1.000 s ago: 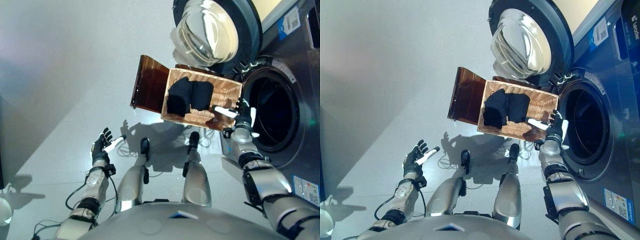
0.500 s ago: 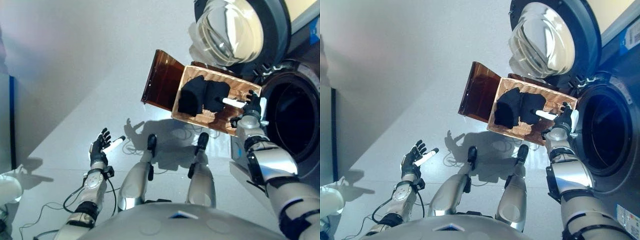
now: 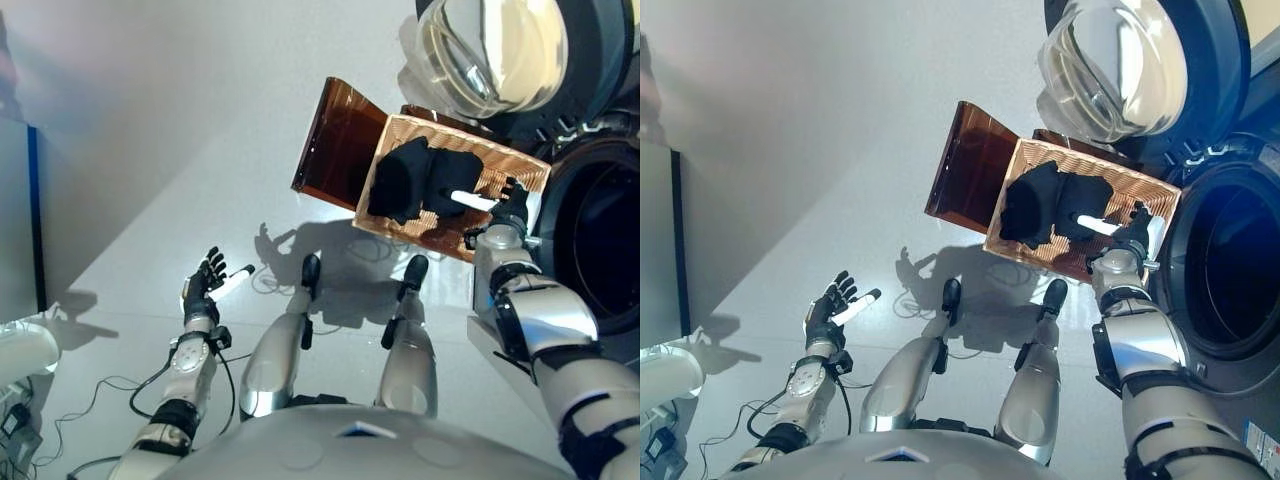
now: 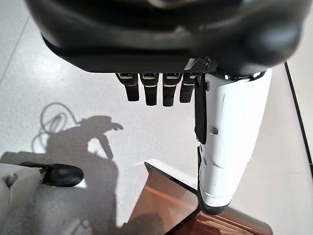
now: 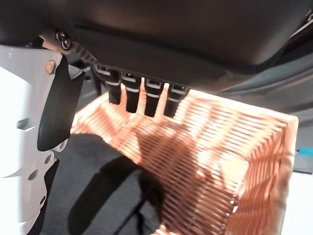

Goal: Pick up the clothes and place them into the washing machine

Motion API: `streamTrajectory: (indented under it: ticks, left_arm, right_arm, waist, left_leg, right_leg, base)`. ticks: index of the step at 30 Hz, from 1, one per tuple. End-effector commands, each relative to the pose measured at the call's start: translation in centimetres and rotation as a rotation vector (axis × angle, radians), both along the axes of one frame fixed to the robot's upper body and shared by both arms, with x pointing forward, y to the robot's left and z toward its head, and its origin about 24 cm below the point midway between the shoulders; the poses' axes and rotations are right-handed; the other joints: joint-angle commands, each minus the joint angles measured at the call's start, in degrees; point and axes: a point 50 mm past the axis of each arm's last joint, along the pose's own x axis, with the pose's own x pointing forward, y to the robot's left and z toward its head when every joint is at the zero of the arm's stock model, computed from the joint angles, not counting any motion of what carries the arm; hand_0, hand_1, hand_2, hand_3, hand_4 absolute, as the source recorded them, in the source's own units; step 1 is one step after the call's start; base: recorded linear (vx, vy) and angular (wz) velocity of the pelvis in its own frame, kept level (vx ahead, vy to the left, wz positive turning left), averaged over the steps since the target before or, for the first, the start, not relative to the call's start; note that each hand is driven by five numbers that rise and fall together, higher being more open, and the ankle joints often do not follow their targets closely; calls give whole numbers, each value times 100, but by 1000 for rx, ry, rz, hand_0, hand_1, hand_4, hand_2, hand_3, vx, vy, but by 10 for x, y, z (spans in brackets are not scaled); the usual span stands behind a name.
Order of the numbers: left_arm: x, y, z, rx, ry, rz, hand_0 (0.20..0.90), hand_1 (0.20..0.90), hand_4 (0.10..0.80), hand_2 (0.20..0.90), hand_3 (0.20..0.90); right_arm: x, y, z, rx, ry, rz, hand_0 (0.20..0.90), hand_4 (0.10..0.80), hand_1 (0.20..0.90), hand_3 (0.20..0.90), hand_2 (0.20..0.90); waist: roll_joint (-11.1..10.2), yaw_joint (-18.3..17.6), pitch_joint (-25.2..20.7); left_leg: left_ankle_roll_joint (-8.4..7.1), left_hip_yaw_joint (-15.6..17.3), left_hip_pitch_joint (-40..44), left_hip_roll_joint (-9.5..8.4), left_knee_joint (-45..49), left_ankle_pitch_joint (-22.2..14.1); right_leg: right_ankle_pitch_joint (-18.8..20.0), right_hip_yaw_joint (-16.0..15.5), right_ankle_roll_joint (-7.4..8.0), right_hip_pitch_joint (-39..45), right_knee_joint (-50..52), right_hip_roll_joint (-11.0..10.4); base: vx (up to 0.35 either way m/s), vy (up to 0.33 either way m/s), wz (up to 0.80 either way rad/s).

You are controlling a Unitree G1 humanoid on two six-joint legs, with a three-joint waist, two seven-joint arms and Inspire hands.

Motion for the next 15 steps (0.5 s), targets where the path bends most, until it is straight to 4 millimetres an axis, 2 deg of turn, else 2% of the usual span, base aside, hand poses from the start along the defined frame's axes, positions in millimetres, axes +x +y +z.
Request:
streamTrajectory:
  ticks: [1, 9, 15]
  left_arm:
    - [14, 15, 27, 84, -140, -23, 900, 900, 800, 900, 900]
    - [13, 21, 30, 89, -155, -6, 900, 900, 800, 900, 900]
    - [12, 21, 31, 93, -157, -16, 900, 900, 800, 900, 900]
  right_arm:
    - [16, -8, 33, -100, -76, -20, 900, 800, 900, 900, 900]
    - [21, 2, 34, -68, -113, 4, 900, 800, 900, 900, 900]
    - [24, 2, 38, -73, -119, 0, 900, 800, 900, 900, 900]
  waist:
    - [6, 206, -22]
    - [21, 291, 53]
    - [39, 368, 104]
  left_leg:
    - [-495, -96, -276, 51, -50, 78]
    - [-499, -197, -482, 5, -50, 131]
    - [-506, -267, -614, -15, -50, 173]
  right_leg:
    - [-109, 107, 259, -31, 172, -245]
    - [-60, 21, 283, -144, 132, -288]
    - [-54, -35, 294, -231, 151, -307]
  base:
    - [-19, 2, 15]
    - [-9, 4, 6]
    - [-21, -3, 7]
